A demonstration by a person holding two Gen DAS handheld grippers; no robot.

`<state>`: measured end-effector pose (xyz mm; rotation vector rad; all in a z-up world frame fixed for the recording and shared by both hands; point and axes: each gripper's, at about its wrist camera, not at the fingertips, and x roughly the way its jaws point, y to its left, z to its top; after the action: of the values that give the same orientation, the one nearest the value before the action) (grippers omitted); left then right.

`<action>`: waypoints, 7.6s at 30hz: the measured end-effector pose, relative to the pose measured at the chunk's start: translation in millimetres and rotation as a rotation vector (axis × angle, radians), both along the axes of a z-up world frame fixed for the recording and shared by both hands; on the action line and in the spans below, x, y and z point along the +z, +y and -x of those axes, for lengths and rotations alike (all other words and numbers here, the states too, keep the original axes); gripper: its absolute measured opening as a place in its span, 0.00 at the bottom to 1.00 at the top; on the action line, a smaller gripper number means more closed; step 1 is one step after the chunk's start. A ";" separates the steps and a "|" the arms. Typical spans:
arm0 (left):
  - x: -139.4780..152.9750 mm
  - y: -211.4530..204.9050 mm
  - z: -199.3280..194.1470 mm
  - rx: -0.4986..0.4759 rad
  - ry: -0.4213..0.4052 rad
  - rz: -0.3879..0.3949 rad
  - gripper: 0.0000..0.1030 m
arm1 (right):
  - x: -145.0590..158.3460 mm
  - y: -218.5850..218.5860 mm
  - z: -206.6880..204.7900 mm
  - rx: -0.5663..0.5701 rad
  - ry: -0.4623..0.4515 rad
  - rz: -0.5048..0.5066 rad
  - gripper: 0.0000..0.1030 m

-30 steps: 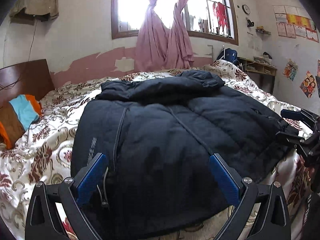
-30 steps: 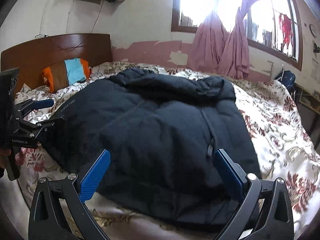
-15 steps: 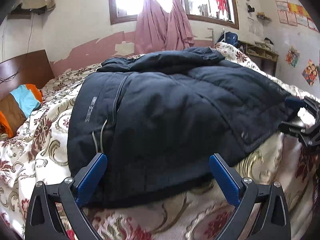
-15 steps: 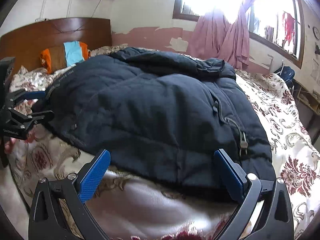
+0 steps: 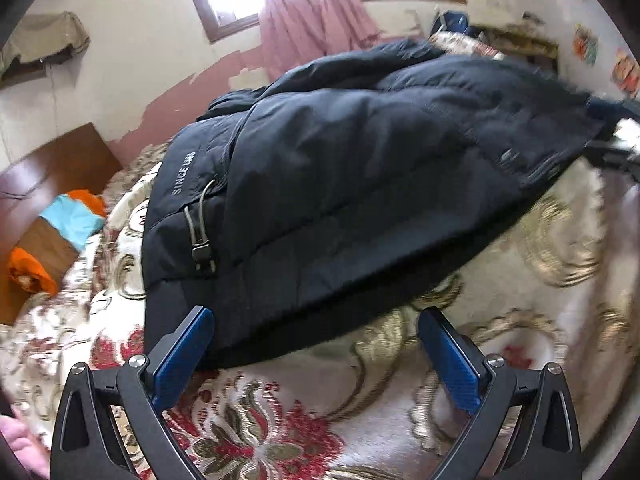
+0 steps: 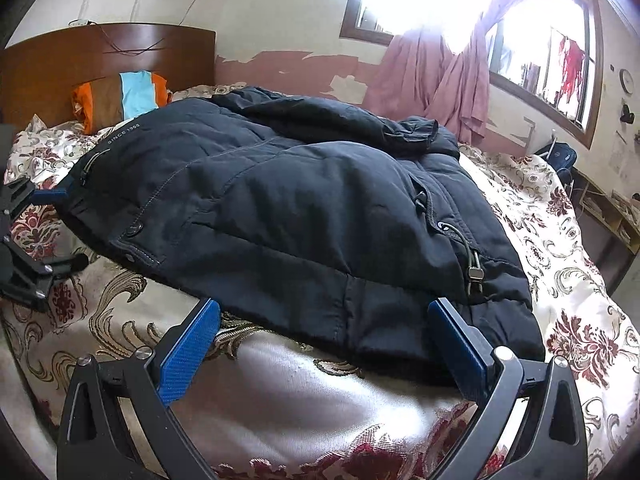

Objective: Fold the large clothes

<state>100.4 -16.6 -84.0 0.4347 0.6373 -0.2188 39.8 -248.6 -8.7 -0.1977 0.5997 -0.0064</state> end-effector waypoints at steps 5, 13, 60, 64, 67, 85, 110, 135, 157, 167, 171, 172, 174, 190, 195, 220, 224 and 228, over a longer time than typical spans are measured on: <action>-3.6 -11.3 -7.6 0.061 -0.056 -0.083 1.00 | 0.3 -0.8 2.0 -0.003 -0.004 0.017 0.98; 6.6 -15.9 -0.9 0.119 -0.192 -0.155 0.79 | 2.5 -5.4 4.9 0.014 0.029 0.088 0.98; 103.8 38.2 65.1 -0.032 -0.168 0.203 0.07 | 43.6 21.6 93.8 0.004 -0.263 0.254 0.07; 123.1 47.5 93.5 -0.042 -0.163 0.232 0.07 | 66.7 30.8 138.0 0.020 -0.258 0.232 0.07; 144.9 51.3 98.3 -0.044 -0.168 0.251 0.07 | 87.6 31.3 147.6 0.023 -0.261 0.238 0.07; 246.0 35.3 -58.5 -0.021 -0.236 0.271 0.07 | 192.4 12.6 -27.6 -0.029 -0.418 0.272 0.07; 175.8 -37.5 -377.6 0.068 0.045 0.219 0.08 | 126.6 -52.9 -361.9 -0.141 -0.139 0.186 0.08; 189.2 -18.1 -285.9 -0.073 -0.100 0.420 0.98 | 123.0 -50.8 -280.9 -0.028 -0.215 -0.087 0.93; 105.5 -55.3 -392.1 0.034 0.036 0.323 1.00 | 33.8 -76.0 -427.3 -0.073 0.096 -0.111 0.99; 93.7 -52.6 -398.6 0.024 0.050 0.344 1.00 | 19.9 -84.3 -439.6 -0.059 0.108 -0.182 0.99; 93.6 -53.5 -398.7 0.023 0.046 0.343 1.00 | 19.9 -86.9 -439.5 -0.060 0.104 -0.180 0.99; 93.8 -53.0 -397.2 0.022 0.041 0.342 1.00 | 18.7 -86.8 -438.9 -0.061 0.100 -0.180 0.99; 93.3 -53.3 -395.8 0.020 0.031 0.341 1.00 | 18.9 -86.7 -437.5 -0.061 0.091 -0.178 0.99; 150.3 -3.5 -349.1 -0.011 0.000 0.353 1.00 | 76.0 -134.5 -350.1 -0.066 -0.033 -0.217 0.99; 145.7 35.7 -351.1 0.052 0.071 0.355 1.00 | 82.2 -179.9 -320.5 -0.075 0.009 -0.247 0.99; 46.7 123.1 -412.9 -0.005 0.557 0.743 1.00 | -44.0 -250.7 -359.8 0.038 0.264 -0.852 0.99; 46.4 119.9 -412.2 0.006 0.544 0.735 1.00 | -42.1 -238.5 -370.9 0.059 0.328 -0.878 0.99; 45.9 116.3 -415.4 0.001 0.559 0.714 1.00 | -42.5 -222.5 -380.2 0.063 0.386 -0.827 0.99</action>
<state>515.8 99.7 -38.1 -0.3328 1.0464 -0.5532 420.0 -471.1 -51.1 0.5986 0.9309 0.3430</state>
